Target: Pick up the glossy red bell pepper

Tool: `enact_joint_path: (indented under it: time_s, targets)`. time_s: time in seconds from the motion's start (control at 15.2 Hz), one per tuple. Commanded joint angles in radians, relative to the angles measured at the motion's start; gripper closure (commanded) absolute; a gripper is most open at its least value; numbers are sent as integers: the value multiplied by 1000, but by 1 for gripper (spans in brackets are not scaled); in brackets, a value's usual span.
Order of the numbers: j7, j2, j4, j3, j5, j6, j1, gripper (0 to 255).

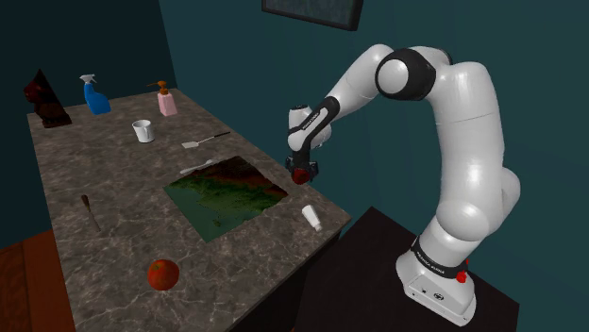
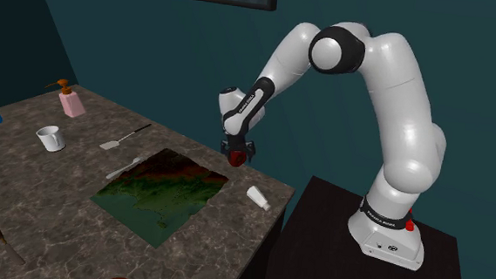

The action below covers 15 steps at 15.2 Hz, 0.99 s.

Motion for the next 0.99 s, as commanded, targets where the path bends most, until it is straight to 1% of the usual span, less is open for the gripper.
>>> enact_joint_path:
  time_s: [0.0,0.2,0.33,0.4,0.92]
  targets:
    - [3,21,5,-2,-2,16,1,0]
    - [7,64,20,-5,-5,45,3,0]
    - [7,64,20,-5,-5,45,3,0]
    - [6,63,19,-5,-5,44,2,255]
    - [6,60,17,-5,-5,43,3,255]
